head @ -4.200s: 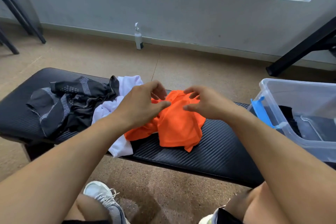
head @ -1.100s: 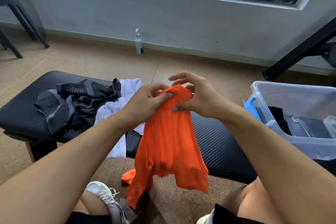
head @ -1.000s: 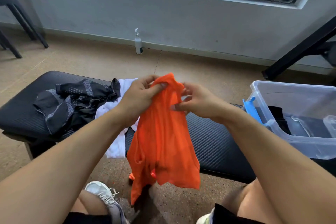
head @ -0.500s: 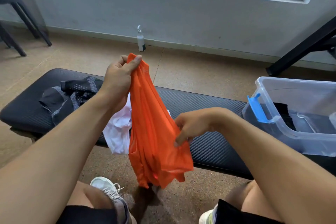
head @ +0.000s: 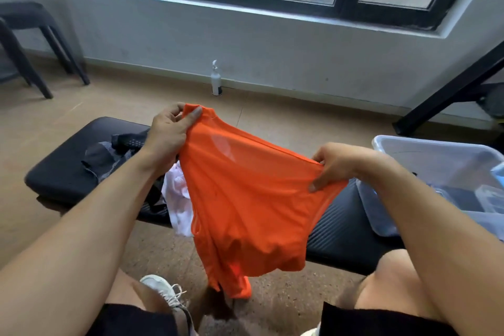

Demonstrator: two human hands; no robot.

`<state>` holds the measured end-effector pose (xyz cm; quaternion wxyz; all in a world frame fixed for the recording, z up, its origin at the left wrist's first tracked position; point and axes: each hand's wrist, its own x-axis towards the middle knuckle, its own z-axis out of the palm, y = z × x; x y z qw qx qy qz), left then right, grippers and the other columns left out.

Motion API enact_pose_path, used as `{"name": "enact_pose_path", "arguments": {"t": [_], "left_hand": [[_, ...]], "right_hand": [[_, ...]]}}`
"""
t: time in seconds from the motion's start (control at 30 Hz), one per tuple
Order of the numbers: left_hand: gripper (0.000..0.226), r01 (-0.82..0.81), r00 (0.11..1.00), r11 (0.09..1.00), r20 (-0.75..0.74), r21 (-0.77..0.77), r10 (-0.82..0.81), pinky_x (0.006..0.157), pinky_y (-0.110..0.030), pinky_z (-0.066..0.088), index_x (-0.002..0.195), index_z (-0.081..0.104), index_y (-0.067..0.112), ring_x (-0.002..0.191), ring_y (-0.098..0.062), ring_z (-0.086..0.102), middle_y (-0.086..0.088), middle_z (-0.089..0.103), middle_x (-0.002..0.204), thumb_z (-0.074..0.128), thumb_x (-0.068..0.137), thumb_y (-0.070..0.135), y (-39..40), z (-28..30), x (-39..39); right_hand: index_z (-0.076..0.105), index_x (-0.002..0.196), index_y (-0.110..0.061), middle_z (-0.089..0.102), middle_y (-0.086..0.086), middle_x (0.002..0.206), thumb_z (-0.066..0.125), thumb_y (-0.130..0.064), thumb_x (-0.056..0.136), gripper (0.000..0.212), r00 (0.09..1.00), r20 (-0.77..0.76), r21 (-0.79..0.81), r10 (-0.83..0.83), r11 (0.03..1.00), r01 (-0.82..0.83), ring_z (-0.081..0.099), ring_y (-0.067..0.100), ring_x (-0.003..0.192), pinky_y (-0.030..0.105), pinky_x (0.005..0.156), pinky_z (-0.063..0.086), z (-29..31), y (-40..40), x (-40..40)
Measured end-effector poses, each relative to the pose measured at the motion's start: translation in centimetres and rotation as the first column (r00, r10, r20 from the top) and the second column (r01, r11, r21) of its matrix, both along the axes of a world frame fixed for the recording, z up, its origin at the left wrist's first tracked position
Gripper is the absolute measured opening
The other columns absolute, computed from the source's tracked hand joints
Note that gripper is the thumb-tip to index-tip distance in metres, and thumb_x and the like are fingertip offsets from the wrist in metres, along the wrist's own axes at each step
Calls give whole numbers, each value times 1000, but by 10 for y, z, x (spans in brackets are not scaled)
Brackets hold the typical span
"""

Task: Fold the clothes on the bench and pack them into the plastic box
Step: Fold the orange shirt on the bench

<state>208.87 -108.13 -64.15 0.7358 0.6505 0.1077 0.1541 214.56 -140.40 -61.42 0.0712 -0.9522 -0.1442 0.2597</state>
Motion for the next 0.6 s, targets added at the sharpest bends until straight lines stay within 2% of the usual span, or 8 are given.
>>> {"name": "enact_pose_path", "arguments": {"t": [0.1,0.23,0.3,0.37,0.4,0.47,0.53,0.6], "left_hand": [[15,51,998,999,21,-8,-51,52,-24,54,76,67,24,60,-11,57,1,68,77,72,88,32,-4,6,-5],[17,31,998,994,55,107,-37,51,-24,46,78,64,27,59,-9,50,3,65,77,67,94,32,-6,21,-5],[16,6,995,986,100,169,-23,51,-22,43,80,62,26,59,-5,50,6,65,76,66,95,32,-3,34,-7],[15,4,992,983,126,181,-27,51,-17,44,82,61,25,58,-2,53,11,67,72,64,97,28,1,47,-8],[15,4,992,983,126,185,-28,51,-17,46,83,60,25,58,0,55,12,68,72,64,97,26,2,54,-8],[13,2,992,979,126,205,-28,53,-22,49,84,60,25,61,-2,58,12,69,73,65,96,25,4,65,-9],[15,3,990,977,139,215,-33,53,-25,49,82,61,26,62,-4,58,10,68,74,66,96,25,4,78,-10],[16,-11,988,977,150,215,-22,51,-24,50,81,60,26,62,-5,58,8,66,76,65,96,25,3,94,-11]], "right_hand": [[75,89,-22,69,-1,75,88,-28,70,23,996,90,-120,22,993,-11,62,13,63,21,53,43,14,2,-6],[74,92,-13,74,6,85,75,-9,74,19,971,240,-193,27,981,21,68,24,79,24,61,46,31,-3,-9],[71,86,-11,74,11,86,67,-3,77,13,947,316,-93,-50,992,83,69,28,79,25,61,45,35,-5,-10],[64,84,-13,72,12,79,66,0,78,14,953,221,229,-207,961,156,67,23,69,26,60,50,43,-9,-11],[62,89,-12,72,12,80,67,4,79,20,961,84,442,-265,874,202,67,22,69,30,64,56,50,-9,-14],[60,101,-12,68,10,86,66,10,85,28,951,-142,749,-273,598,284,67,21,74,39,75,60,68,-8,-21],[59,104,-14,63,8,87,61,10,90,28,943,-148,878,-299,399,264,64,20,72,40,73,60,86,-3,-25],[59,105,-17,62,6,91,55,8,93,28,917,-101,935,-385,278,220,62,18,69,38,67,57,102,2,-26]]}}
